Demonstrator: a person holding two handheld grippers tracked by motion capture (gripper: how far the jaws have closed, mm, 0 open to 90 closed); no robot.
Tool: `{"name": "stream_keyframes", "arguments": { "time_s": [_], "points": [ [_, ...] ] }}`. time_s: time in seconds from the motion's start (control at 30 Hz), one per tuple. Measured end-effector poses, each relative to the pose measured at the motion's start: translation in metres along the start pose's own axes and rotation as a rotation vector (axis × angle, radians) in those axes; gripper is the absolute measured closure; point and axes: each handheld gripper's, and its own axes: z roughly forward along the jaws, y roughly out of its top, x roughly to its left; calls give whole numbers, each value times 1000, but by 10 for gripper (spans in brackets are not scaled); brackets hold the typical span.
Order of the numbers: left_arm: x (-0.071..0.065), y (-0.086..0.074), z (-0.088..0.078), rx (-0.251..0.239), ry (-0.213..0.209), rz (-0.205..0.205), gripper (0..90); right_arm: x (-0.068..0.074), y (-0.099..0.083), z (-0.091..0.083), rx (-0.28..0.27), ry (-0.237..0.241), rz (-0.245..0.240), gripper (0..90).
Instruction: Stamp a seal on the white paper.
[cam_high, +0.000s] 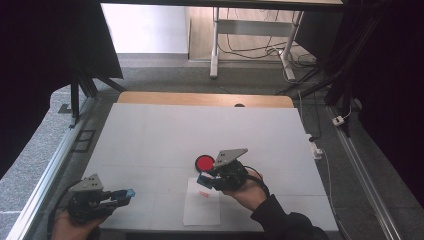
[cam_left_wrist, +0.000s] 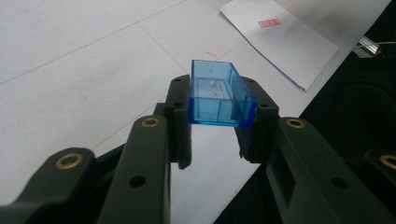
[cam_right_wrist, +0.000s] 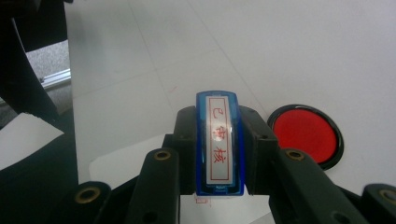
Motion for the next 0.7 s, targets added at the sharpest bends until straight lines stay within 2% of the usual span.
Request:
{"name": "stream_keyframes", "arguments": {
  "time_s": [0.47, 0.7],
  "points": [
    [0, 0, 0, 1, -1, 2, 679, -4, 11, -24, -96, 8, 28, 716],
    [-1, 0, 1, 3, -1, 3, 679, -3, 16, -34, -133, 9, 22, 716]
  ]
}}
